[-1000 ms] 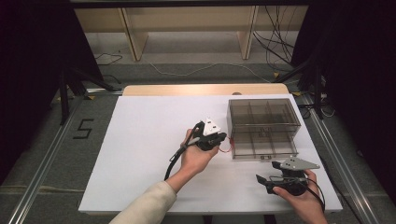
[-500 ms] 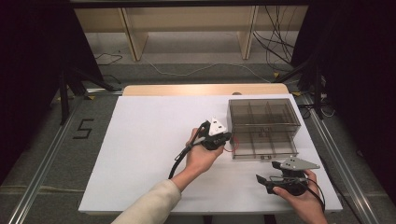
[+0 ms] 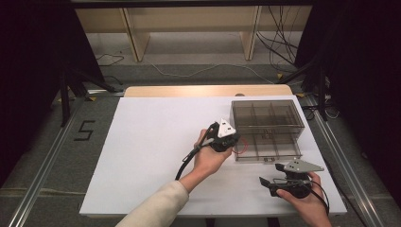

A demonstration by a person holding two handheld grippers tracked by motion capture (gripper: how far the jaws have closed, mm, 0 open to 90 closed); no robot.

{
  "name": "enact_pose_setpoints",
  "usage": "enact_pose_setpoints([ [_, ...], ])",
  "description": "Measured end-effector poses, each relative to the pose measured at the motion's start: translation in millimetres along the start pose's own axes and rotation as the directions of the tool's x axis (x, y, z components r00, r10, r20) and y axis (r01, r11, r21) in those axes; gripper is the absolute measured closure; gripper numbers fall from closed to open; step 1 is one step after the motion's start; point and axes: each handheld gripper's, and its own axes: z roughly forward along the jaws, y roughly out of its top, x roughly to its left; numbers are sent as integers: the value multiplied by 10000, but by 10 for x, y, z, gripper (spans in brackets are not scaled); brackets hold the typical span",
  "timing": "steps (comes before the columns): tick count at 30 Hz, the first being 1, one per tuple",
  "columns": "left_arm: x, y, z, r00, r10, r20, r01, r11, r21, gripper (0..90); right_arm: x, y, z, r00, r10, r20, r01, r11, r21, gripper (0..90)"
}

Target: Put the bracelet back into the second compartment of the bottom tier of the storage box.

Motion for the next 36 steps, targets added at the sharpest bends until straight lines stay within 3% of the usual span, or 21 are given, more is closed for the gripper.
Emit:
enact_pose_setpoints([
  [36, -158, 103, 226, 9985, 463, 306, -460, 9989, -97, 899, -2, 1, -5, 10000, 23, -12, -23, 10000, -9, 167],
])
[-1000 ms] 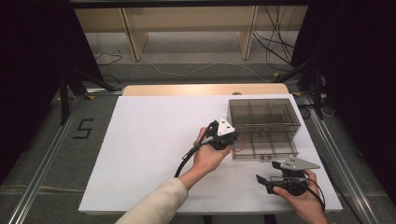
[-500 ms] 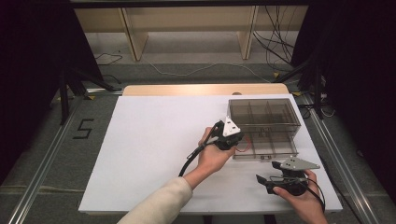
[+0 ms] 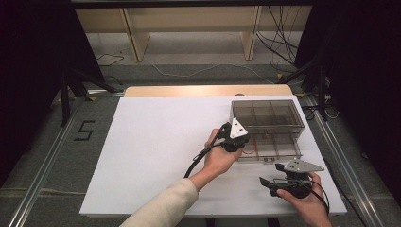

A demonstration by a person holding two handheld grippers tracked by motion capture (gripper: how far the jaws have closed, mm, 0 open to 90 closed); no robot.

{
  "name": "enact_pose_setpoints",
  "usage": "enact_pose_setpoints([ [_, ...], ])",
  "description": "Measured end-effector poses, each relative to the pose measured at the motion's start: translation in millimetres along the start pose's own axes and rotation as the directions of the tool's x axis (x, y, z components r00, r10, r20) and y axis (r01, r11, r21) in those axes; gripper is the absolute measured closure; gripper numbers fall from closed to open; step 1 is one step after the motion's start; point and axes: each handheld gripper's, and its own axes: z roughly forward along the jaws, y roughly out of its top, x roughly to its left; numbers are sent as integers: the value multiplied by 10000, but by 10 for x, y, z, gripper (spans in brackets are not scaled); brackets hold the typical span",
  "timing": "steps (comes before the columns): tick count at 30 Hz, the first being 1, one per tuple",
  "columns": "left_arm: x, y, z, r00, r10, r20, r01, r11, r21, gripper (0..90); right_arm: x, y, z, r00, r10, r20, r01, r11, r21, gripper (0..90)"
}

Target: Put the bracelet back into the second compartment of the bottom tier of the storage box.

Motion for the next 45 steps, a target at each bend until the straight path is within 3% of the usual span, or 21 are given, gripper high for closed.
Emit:
enact_pose_setpoints([
  [45, -105, 78, 256, 9983, 527, 243, -525, 9986, -118, 899, 2, 1, -7, 10000, -27, -10, 27, 10000, -39, 167],
])
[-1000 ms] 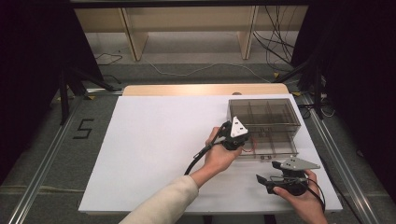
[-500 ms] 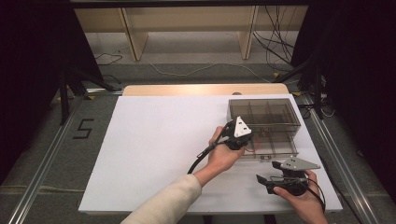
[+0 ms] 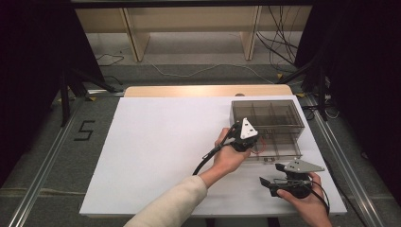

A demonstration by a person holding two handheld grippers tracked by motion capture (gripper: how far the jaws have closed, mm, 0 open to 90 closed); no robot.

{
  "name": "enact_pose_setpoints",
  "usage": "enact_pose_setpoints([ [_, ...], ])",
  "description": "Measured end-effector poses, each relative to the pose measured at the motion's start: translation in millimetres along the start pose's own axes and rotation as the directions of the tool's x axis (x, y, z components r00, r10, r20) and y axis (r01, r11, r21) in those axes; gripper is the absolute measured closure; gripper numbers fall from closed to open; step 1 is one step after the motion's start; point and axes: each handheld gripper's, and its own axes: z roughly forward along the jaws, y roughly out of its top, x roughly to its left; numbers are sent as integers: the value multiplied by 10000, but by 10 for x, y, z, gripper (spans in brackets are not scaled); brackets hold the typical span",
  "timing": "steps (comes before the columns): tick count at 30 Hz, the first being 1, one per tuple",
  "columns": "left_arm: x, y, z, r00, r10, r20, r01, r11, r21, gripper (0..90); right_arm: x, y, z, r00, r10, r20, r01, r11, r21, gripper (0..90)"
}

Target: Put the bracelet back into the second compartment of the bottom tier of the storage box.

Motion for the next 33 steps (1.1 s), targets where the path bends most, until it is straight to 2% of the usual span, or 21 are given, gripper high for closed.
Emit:
enact_pose_setpoints([
  [18, -38, 45, 115, 9997, 217, 104, -218, 9998, 8, 899, 1, -2, -2, 10000, 3, -21, -4, 10000, -36, 168],
  [27, -61, 48, 181, 9997, 201, 131, -201, 9998, -41, 899, 1, -1, -5, 10000, -9, -13, 9, 10000, -22, 168],
  [33, -89, 57, 233, 9992, 362, 177, -361, 9993, -77, 899, 1, -1, -5, 10000, -4, -12, 4, 10000, -15, 167],
])
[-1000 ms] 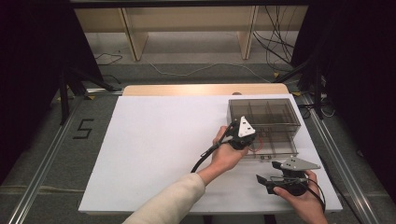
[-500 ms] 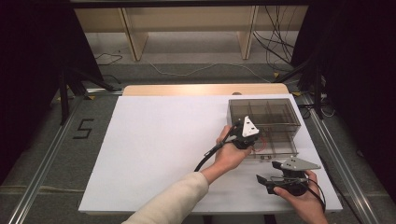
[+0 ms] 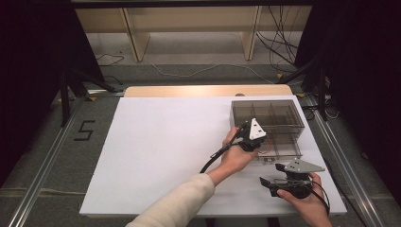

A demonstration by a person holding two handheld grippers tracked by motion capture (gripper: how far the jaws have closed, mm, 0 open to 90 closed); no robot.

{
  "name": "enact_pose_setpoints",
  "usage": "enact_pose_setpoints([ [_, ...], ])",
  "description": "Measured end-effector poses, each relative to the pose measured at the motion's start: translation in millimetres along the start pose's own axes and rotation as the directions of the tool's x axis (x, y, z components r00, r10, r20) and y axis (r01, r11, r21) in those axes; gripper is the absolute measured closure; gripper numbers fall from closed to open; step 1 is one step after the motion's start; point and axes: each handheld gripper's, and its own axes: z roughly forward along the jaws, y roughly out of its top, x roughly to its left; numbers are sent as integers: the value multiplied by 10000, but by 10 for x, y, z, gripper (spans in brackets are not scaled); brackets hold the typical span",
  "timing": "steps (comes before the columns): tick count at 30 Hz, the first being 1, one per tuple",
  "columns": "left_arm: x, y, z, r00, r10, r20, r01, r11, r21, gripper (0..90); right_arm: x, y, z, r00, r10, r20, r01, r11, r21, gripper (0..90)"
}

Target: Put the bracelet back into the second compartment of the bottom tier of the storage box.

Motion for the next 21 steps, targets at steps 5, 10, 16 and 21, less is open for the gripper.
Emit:
enact_pose_setpoints([
  [5, -11, -10, 51, 10000, 56, -34, -56, 10000, 73, 898, 2, -1, -3, 10000, 39, 9, -39, 10000, 23, 168],
  [10, -5, -17, 84, 9999, 87, -70, -87, 9999, 105, 899, 0, -1, -1, 10000, 0, -12, 0, 10000, 2, 168],
  [16, -9, -18, 130, 9996, 251, -124, -250, 9996, 89, 898, -1, -1, 0, 10000, -7, -12, 7, 10000, 7, 168],
  [21, -29, -23, 175, 9984, 528, -214, -526, 9985, 130, 898, -2, -1, -1, 10000, -39, -14, 39, 10000, 11, 168],
])
